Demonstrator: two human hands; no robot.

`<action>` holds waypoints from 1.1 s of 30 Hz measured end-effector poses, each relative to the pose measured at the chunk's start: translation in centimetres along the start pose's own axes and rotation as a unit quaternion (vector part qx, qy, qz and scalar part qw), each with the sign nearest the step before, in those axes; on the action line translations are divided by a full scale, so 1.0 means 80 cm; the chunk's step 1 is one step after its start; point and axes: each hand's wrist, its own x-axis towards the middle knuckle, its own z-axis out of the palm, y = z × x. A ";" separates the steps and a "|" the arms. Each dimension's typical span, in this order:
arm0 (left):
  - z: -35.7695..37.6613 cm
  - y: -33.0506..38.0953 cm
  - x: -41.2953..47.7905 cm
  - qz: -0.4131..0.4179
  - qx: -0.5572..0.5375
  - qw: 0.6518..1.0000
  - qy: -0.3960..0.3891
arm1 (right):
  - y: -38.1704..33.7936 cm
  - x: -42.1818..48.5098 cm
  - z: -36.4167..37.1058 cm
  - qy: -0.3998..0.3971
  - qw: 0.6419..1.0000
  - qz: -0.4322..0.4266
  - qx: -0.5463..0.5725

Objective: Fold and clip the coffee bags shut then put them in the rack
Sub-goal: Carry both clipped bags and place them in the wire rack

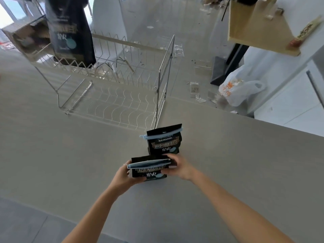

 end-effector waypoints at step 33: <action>-0.032 -0.022 -0.031 0.034 -0.027 0.999 -0.016 | -0.026 -0.007 0.002 0.273 0.949 -0.035 -0.157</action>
